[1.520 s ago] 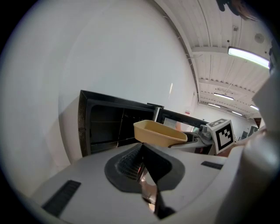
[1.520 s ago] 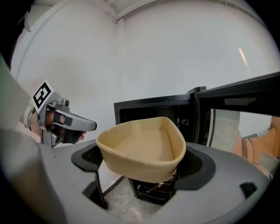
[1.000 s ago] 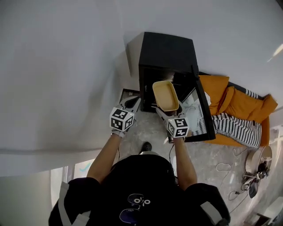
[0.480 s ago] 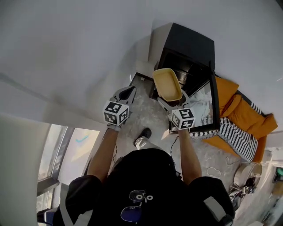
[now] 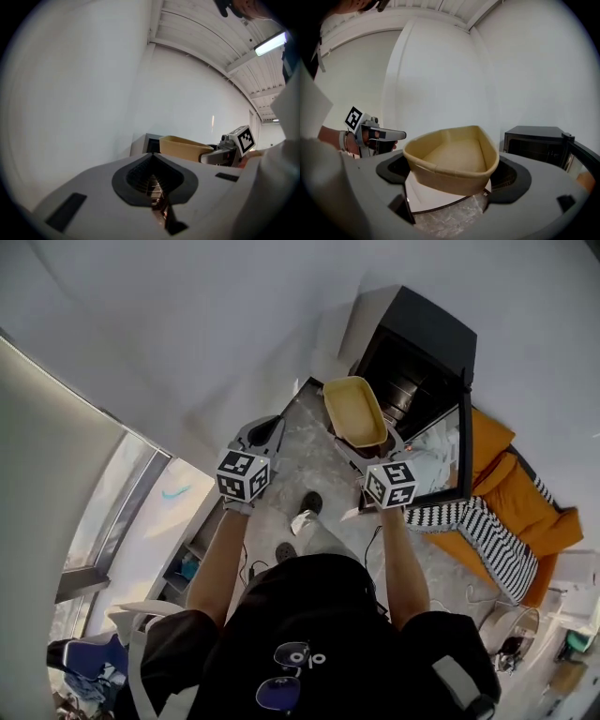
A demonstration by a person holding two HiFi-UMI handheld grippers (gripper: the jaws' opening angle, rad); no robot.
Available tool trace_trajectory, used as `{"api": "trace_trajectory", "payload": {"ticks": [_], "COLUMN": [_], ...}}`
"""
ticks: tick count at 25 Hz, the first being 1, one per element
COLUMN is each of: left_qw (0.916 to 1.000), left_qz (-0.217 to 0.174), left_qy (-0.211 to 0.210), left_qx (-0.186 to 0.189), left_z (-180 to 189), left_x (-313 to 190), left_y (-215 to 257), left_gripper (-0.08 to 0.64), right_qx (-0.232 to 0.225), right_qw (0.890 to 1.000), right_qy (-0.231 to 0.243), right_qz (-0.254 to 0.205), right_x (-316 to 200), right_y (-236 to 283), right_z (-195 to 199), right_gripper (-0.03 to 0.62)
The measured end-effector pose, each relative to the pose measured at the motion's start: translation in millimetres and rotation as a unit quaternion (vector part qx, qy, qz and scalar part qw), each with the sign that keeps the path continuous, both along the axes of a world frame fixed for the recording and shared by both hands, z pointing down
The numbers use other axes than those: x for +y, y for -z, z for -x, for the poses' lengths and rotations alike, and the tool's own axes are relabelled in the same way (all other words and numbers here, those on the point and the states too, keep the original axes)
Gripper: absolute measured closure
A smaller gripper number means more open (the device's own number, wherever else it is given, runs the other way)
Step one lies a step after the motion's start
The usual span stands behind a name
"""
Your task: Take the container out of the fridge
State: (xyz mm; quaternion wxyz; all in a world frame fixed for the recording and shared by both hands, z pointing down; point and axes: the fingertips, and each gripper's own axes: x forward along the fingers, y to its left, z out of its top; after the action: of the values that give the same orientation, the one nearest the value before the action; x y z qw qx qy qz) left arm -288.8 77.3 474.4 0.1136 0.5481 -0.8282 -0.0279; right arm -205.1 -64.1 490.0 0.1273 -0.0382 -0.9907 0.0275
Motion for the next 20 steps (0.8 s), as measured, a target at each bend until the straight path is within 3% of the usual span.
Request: {"api": "trace_trajectory", "payload": {"ticks": [10,20], "left_qw": [0.9985,0.9933], "left_qz": [-0.015,-0.017], "left_qy": [0.053,0.114], "left_qx": [-0.002,-0.011], "left_z": [-46.2,-76.8], "left_x": [33.9,1.2], "left_y": [4.8,23.9], "left_gripper": [0.560,0.560], "right_qx": [0.007,0.006], "right_qw": [0.997,0.990], "right_qy": [0.073,0.138], "right_qz": [-0.008,-0.012], "right_x": [30.4,-2.2], "right_y": [-3.5,-6.2], "right_z": [-28.8,-38.8], "right_gripper": [0.077,0.077]}}
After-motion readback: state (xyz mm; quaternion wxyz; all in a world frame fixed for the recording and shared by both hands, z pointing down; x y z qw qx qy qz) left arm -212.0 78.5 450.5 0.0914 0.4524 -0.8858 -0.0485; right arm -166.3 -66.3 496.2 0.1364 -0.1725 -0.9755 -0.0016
